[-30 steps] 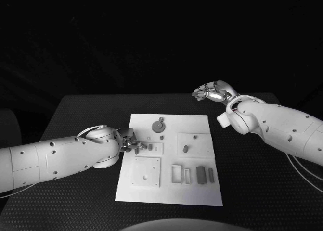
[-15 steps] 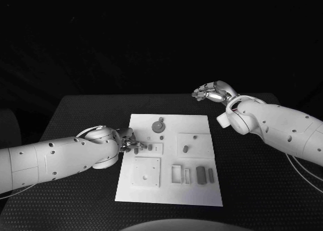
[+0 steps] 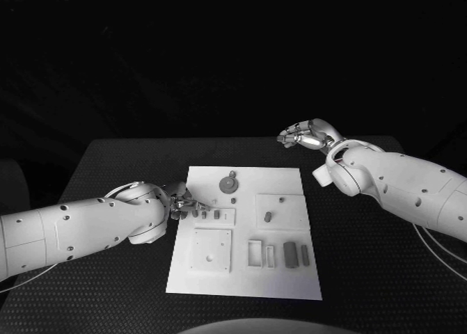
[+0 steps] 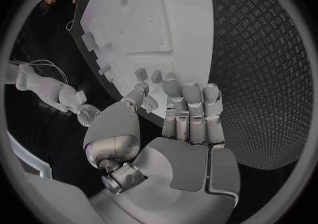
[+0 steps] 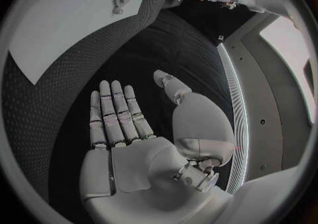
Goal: Assemble the parts on the task board
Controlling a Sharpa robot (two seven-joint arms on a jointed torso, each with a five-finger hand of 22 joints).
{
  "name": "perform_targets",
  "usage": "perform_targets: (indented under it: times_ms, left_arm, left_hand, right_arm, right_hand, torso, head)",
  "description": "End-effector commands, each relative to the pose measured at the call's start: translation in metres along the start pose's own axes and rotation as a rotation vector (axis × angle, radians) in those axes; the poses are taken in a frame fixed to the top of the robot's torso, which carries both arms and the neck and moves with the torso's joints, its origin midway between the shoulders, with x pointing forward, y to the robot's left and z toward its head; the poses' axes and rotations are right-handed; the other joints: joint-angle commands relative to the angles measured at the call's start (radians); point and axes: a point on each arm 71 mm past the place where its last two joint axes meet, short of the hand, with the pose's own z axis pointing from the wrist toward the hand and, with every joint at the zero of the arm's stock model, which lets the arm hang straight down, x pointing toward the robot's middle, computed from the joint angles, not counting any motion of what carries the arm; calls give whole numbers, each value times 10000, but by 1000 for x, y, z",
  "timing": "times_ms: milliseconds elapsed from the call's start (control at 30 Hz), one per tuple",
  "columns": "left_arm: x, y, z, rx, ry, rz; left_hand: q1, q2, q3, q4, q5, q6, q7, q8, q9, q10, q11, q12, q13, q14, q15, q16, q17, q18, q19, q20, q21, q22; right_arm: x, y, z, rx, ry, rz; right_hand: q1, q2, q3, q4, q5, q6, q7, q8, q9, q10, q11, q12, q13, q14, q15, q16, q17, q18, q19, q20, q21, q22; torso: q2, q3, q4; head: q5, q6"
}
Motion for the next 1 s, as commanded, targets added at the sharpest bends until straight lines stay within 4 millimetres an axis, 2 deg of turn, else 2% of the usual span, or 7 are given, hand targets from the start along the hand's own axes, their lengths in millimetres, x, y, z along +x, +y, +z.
perform_targets:
  times_ms: [33, 267, 567, 667, 867, 933, 1000]
  left_arm:
    - [-9, -5, -1, 243, -98, -1253]
    - [-26, -10, 2, 640, -700, -2142]
    - [-35, -40, 8, 2649, -1761, -1326]
    - [-34, -57, 11, 3554, -2239, -479]
    - [-34, -79, 15, 4624, -3246, 1207]
    - [-28, -84, 16, 4872, -3160, 1565]
    - [-22, -90, 16, 5218, -3147, 1964]
  left_hand:
    - [56, -243, 50, 80, -33, -319, 87, -131, -30, -125, 56, -143, -83, -88, 63, -118, -68, -122, -61, -1396, -105, -50]
    - [-11, -475, -221, 83, -28, -683, 207, -206, -9, -395, 171, -349, -173, -305, 159, -289, -162, -192, -227, -1337, -289, -109]
    - [1918, 529, -207, -1521, 610, -1217, 649, -214, 1, -1804, 670, -1940, -1113, -1594, 1036, -1236, -647, -594, -1305, -635, -1142, -280]
    - [3388, 382, 532, -2134, 516, -1358, 836, -205, -47, -2373, 1027, -3064, -1935, -1696, 1198, -1321, -783, -609, -1403, -454, -1224, -218]
    - [3664, 338, 646, -2216, 524, -1428, 849, -239, -75, -2478, 1136, -3354, -2135, -1697, 1218, -1332, -807, -607, -1418, -430, -1239, -205]
    - [4594, -168, 867, -2284, 510, -1739, 721, -420, -188, -3252, 1414, -4284, -2649, -1691, 1302, -1384, -857, -575, -1497, -365, -1299, -200]
    - [4802, -195, 653, -2295, 480, -1716, 748, -469, -383, -2494, 1451, -5378, -3440, -1555, 1373, -1456, -986, -554, -1422, -252, -1403, -190]
  right_arm:
    - [2, 0, 0, -61, 147, 19]
    - [2, 0, 0, -50, 147, 20]
    - [2, -1, 0, -33, 160, 20]
    - [3, 0, 1, -41, 180, 28]
    - [4, 0, 1, -47, 205, 36]
    - [4, 0, 1, -37, 197, 34]
    - [4, 0, 1, -32, 197, 35]
  right_hand:
    - [16, 63, -24, 12, 34, -48, 257, 63, -14, 72, -26, -41, -4, -88, 12, -7, -16, -141, -47, -17, -32, 14]
    - [15, 60, -25, 12, 35, -49, 259, 63, -15, 72, -25, -43, -5, -89, 13, -7, -17, -142, -47, -18, -36, 19]
    - [19, 63, -24, 11, 36, -50, 260, 64, -17, 73, -25, -46, -5, -90, 13, -6, -19, -143, -47, -19, -40, 26]
    - [20, 64, -24, 10, 36, -51, 260, 64, -18, 74, -25, -48, -5, -91, 13, -5, -20, -143, -46, -20, -42, 29]
    - [20, 64, -23, 10, 36, -51, 260, 65, -18, 74, -25, -48, -5, -91, 13, -5, -20, -143, -46, -20, -43, 29]
    - [21, 66, -23, 10, 36, -51, 260, 65, -18, 74, -25, -48, -5, -91, 13, -5, -20, -143, -46, -20, -43, 30]
    - [22, 67, -23, 10, 36, -51, 260, 65, -18, 74, -25, -48, -4, -91, 12, -5, -20, -143, -46, -20, -44, 31]
  torso:
    - [6, 9, -13]
    - [7, 20, -12]
    - [7, 13, -9]
    - [10, 12, -14]
    - [17, 5, -32]
    - [22, 4, -28]
    - [21, -1, -23]
  head:
    - [6, 16]
    - [-19, 70]
    - [-71, 144]
    - [-94, 188]
    - [-144, 246]
    - [-182, 258]
    - [-202, 257]
